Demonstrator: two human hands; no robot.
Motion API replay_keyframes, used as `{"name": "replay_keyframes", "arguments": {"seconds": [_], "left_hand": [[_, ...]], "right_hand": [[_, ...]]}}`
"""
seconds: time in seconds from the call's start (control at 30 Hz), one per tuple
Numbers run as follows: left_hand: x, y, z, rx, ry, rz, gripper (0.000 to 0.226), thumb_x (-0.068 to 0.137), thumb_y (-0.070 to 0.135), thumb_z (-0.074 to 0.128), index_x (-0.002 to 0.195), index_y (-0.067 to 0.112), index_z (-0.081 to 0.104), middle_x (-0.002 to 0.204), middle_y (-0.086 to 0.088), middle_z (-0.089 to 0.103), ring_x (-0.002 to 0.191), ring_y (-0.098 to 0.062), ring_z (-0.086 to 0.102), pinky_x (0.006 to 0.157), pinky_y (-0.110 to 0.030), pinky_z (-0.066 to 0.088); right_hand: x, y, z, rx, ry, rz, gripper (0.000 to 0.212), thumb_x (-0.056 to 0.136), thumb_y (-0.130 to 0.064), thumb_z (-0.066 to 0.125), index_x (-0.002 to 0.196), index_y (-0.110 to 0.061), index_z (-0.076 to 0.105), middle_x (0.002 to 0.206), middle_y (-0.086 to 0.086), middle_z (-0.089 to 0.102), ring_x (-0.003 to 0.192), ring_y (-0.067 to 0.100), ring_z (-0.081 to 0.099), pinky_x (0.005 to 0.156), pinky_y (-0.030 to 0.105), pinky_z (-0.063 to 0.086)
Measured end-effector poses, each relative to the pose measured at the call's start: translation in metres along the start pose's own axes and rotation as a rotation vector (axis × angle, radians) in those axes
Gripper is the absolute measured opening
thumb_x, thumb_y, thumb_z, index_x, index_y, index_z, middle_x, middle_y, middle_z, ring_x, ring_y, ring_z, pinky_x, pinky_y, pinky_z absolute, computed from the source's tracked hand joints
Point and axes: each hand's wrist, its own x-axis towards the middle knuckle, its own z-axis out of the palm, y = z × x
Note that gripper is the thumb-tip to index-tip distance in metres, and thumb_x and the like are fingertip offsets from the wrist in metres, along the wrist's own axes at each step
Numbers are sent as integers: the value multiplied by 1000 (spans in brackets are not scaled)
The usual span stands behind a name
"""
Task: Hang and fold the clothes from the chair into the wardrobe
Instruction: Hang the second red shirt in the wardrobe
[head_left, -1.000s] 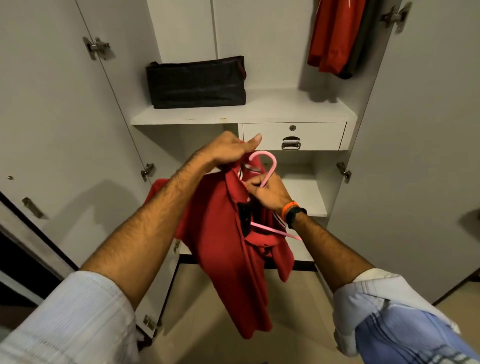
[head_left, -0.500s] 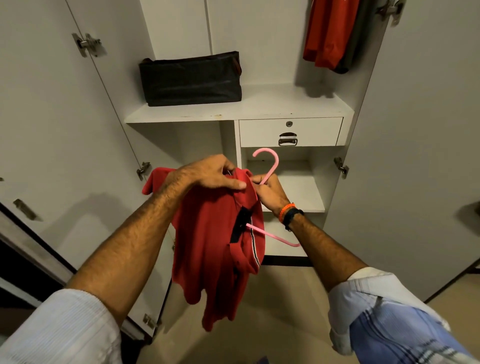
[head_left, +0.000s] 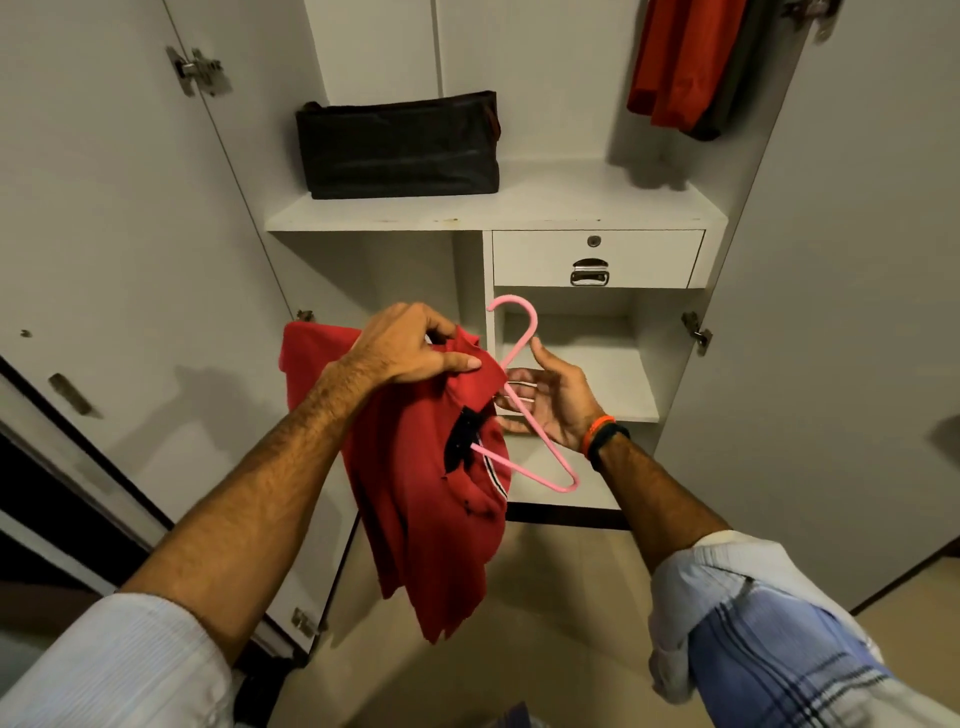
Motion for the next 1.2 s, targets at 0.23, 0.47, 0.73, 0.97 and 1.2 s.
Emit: {"name": "replay_keyframes", "arguments": {"seconds": [0.23,0.47,0.73,0.97,1.2], "left_hand": [[-7,-3,-11,-61,4,36,38,73,53,79,106,35,75,109,12,73,80,-3,59,80,-26,47],[-13,-6,-25,-110,93,72,38,73,50,79,106,32,76,92,16,72,67,8,51,64,-18,38],[-15,-29,-27,-46,150,-37,33,77,51,77,105,34,76,92,10,72,82,-12,63,75,-25,45],[-15,-36,-17,-83,224,-136,29,81,45,75,109,36,74,93,11,69,89,-13,60,78,-26,42],[-9,-28,-12,-70,322,-158,27,83,42,75,107,29,75,89,7,68,82,-15,55,75,-27,39]], "right_hand": [[8,1,4,-736,233,134,22,88,-4,69,110,-6,68,105,18,71,83,20,68,59,29,59],[-8,-2,25,-908,159,113,10,95,-4,57,88,-7,63,101,18,65,104,40,65,95,49,54],[15,-14,-4,-1010,305,-32,34,100,-26,53,68,-17,54,65,0,57,60,16,51,66,30,45],[5,-47,-21,-1174,486,-279,38,99,-41,54,67,-22,46,68,-2,54,67,18,49,57,28,34],[-5,-66,-41,-1330,479,-265,42,77,-48,80,83,-8,72,78,6,71,72,23,64,65,27,48]]}}
